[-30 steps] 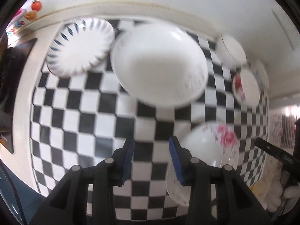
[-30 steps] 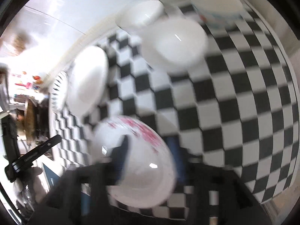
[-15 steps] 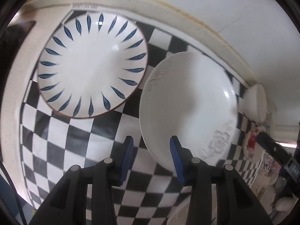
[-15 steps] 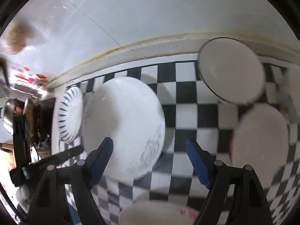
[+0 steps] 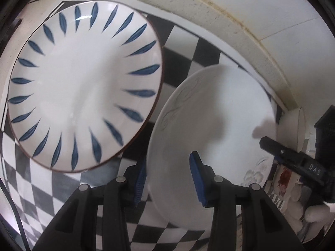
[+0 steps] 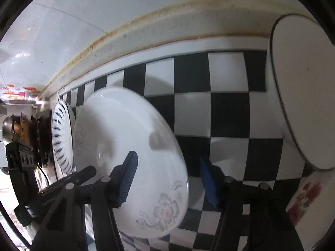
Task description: Organize plates and bowls
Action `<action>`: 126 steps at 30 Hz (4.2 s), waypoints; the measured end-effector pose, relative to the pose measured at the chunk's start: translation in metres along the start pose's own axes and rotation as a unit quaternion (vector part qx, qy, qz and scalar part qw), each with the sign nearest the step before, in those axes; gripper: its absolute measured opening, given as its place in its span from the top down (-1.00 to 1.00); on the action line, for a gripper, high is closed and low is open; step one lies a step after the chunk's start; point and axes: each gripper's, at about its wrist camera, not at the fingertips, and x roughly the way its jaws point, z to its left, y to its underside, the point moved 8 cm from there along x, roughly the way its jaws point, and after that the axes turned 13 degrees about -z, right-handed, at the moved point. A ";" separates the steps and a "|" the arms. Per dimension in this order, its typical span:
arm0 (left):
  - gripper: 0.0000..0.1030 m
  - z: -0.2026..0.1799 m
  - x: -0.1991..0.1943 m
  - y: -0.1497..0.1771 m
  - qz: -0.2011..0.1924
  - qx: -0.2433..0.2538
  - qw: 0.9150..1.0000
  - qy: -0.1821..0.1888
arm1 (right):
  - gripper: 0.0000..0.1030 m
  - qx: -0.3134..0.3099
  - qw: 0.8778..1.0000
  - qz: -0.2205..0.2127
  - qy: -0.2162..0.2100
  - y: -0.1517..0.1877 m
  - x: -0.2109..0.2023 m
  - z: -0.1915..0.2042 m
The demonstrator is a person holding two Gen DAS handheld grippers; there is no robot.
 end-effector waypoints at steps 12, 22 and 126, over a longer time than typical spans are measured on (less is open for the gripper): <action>0.45 0.008 -0.007 -0.007 -0.037 -0.002 0.999 -0.005 | 0.59 -0.014 1.000 -0.024 0.009 0.005 0.002 -0.002; 0.45 0.010 -0.038 -0.006 -0.060 0.018 0.998 -0.006 | 0.75 0.001 1.000 -0.029 -0.010 0.014 -0.021 -0.002; 0.43 -0.066 -0.073 0.221 0.140 0.195 0.969 -0.058 | 0.73 0.056 0.995 -0.048 0.062 0.258 -0.147 -0.112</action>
